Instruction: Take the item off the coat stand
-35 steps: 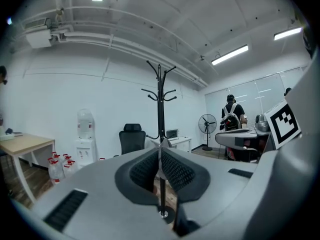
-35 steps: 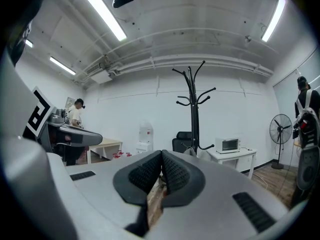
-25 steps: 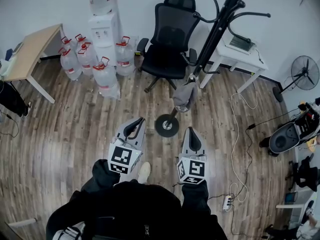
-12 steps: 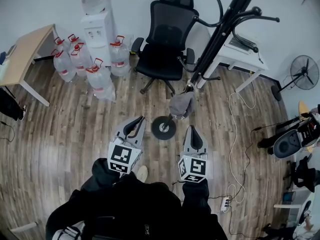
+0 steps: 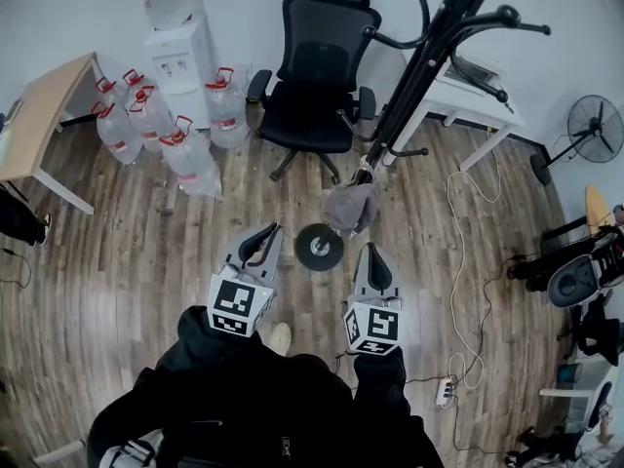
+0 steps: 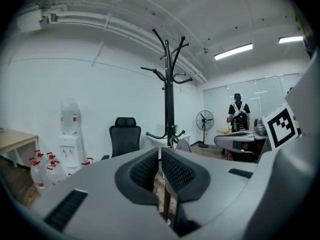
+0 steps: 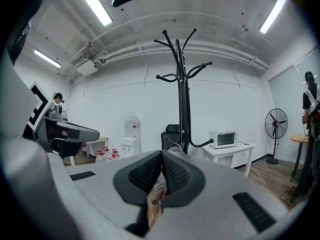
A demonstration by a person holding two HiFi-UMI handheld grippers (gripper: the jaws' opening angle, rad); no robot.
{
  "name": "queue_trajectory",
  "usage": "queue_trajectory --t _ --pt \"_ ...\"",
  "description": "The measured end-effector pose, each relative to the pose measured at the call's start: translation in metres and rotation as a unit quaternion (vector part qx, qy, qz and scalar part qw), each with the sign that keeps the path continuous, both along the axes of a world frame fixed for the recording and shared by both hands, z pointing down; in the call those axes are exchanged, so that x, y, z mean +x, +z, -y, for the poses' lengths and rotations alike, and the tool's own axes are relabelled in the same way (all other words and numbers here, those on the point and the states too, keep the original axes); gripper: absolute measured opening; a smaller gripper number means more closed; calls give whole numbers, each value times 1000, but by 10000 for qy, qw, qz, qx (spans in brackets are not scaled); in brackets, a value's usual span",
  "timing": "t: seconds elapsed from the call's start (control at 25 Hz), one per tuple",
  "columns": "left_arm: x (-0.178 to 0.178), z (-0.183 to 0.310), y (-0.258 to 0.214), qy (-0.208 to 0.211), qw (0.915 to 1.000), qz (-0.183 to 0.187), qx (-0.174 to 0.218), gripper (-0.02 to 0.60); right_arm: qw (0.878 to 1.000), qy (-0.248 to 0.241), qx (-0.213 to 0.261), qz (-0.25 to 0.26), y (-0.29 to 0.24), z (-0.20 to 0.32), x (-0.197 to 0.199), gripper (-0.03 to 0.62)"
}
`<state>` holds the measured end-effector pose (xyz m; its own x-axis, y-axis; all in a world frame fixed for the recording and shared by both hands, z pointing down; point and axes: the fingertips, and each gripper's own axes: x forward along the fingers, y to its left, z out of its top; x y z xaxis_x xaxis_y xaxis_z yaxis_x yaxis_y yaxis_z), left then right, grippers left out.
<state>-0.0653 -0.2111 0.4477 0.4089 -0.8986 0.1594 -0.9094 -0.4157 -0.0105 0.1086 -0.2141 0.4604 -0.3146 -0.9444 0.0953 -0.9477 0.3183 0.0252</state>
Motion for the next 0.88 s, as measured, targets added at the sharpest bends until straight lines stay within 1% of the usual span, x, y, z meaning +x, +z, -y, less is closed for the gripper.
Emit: queue_trajectory --t 0.24,0.44,0.6,0.72,0.76,0.8,0.84,0.88 --pt "0 37 10 288 9995 12 -95 37 9999 156 -58 8 8 24 -10 17" --pt "7 78 20 626 9977 -10 -266 37 9989 390 -256 33 20 52 -14 17" --pt "15 106 30 842 9956 6 -412 37 9975 577 -377 124 29 74 -10 17" --pt "23 123 38 921 9945 36 -490 37 9969 581 -468 253 36 86 -3 17" --pt "24 128 40 946 9942 34 -505 37 9969 526 -507 299 39 89 -3 42" --pt "26 132 41 974 9939 27 -517 37 9968 457 -558 338 41 93 -5 143" --pt "26 136 43 1000 9936 18 -527 37 9967 410 -608 363 44 97 -7 176" --pt "26 139 44 1018 9934 11 -537 37 9965 397 -644 367 46 100 -9 187"
